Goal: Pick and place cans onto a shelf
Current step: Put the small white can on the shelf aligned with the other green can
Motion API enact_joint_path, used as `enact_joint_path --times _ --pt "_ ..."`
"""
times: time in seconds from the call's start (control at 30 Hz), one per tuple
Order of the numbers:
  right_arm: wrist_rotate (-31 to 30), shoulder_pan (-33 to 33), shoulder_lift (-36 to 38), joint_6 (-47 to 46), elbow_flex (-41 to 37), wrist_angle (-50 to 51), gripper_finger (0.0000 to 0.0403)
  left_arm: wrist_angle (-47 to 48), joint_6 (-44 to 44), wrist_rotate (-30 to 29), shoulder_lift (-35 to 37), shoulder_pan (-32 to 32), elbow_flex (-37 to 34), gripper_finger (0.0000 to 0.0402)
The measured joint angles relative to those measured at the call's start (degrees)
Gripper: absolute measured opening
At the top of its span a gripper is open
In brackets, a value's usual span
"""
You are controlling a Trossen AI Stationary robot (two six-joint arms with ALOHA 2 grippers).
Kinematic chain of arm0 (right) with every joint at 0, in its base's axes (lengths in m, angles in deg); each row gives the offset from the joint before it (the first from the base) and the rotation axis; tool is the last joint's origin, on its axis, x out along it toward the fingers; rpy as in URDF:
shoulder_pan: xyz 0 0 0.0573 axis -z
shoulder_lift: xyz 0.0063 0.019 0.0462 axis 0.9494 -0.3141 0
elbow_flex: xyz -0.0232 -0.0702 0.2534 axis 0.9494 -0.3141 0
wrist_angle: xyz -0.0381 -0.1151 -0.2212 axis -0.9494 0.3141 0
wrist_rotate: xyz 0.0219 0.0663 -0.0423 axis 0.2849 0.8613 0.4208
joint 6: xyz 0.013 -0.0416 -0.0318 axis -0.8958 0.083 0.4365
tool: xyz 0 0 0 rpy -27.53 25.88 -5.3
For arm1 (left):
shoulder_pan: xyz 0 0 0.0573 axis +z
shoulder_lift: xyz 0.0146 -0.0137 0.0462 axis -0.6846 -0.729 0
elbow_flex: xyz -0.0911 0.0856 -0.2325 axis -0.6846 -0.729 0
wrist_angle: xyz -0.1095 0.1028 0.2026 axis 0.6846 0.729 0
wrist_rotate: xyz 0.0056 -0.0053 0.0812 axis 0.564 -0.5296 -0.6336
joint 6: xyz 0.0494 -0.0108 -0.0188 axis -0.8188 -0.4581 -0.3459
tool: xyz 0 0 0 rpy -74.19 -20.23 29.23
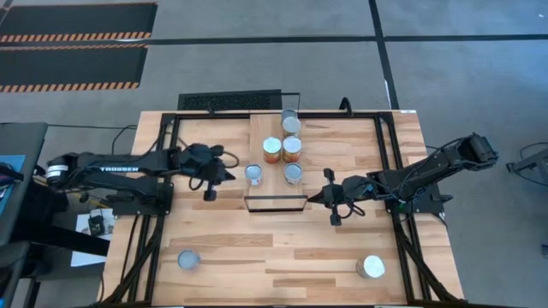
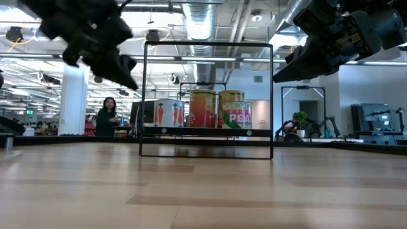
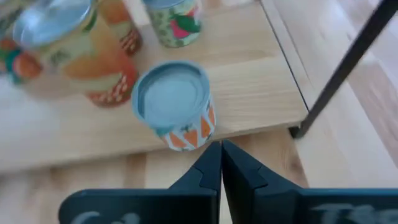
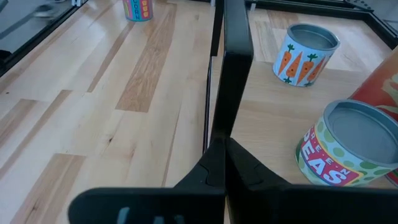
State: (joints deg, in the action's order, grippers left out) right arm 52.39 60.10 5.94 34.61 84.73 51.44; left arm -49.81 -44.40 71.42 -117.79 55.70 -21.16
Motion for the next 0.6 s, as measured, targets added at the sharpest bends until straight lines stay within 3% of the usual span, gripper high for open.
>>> enact_joint_path --times 0.23,0.47,0.6 --pt "0.0 0.0 0.0 0.0 0.0 -0.48 0.001 -20.01 14.01 -5.33 2.22 -0.96 -12.3 0.0" --pt "0.0 0.0 0.0 0.0 0.0 -0.59 0.001 -27.46 19.56 -10.29 -3.73 -1.03 -13.82 0.0" --pt "0.0 0.0 0.0 0.0 0.0 -0.6 0.001 -33.57 20.43 -9.95 -9.65 -1.03 -13.78 0.0"
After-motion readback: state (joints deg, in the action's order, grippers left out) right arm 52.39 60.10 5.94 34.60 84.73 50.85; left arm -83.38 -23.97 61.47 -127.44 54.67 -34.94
